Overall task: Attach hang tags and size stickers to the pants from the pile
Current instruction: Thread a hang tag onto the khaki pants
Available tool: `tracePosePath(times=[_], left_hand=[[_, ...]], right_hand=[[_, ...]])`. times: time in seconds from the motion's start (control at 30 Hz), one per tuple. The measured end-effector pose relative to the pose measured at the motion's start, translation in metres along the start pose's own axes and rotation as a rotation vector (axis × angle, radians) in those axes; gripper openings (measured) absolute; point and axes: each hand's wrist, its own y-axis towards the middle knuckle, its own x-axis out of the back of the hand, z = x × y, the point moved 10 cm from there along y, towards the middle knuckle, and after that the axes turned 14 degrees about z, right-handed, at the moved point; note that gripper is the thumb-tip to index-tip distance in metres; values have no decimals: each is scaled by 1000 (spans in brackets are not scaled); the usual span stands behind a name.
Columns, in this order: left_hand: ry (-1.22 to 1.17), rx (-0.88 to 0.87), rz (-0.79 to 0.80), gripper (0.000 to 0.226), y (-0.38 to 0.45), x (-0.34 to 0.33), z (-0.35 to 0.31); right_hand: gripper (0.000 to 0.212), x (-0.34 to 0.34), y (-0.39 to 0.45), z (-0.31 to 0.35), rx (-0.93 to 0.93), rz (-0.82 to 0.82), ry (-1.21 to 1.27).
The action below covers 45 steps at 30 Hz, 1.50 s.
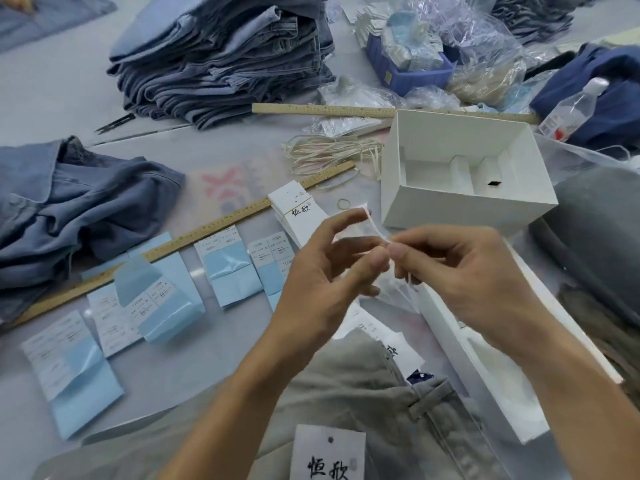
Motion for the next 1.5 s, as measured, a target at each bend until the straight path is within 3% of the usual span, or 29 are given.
tracePosePath(times=[0.17, 0.27, 0.47, 0.6, 0.7, 0.83, 0.97, 1.2, 1.5], left_hand=[[-339, -12, -23, 30, -59, -3, -3], [-345, 8, -155, 19, -93, 2, 8], [-483, 76, -337, 29, -150, 2, 28], [-430, 106, -451, 25, -176, 1, 40], [-415, 108, -476, 27, -191, -2, 45], [-352, 107, -413, 25, -200, -10, 42], [-259, 56, -314, 19, -201, -18, 30], [-138, 142, -83, 25, -205, -34, 31], [255, 245, 55, 25, -233, 3, 24]], right_hand=[[9, -50, -34, 20, 49, 99, 45], [9, -75, -61, 18, 28, 129, -15], [5, -116, -116, 12, 26, 148, -330], [16, -133, -140, -3, -22, 178, -363], [30, -129, -151, 3, 0, 89, -456], [28, -113, -154, 17, 51, -123, -274], [39, -131, -140, 29, 80, 11, -198], [9, -134, -142, 44, 181, 149, -307], [10, -81, -174, 18, 138, -12, -504]])
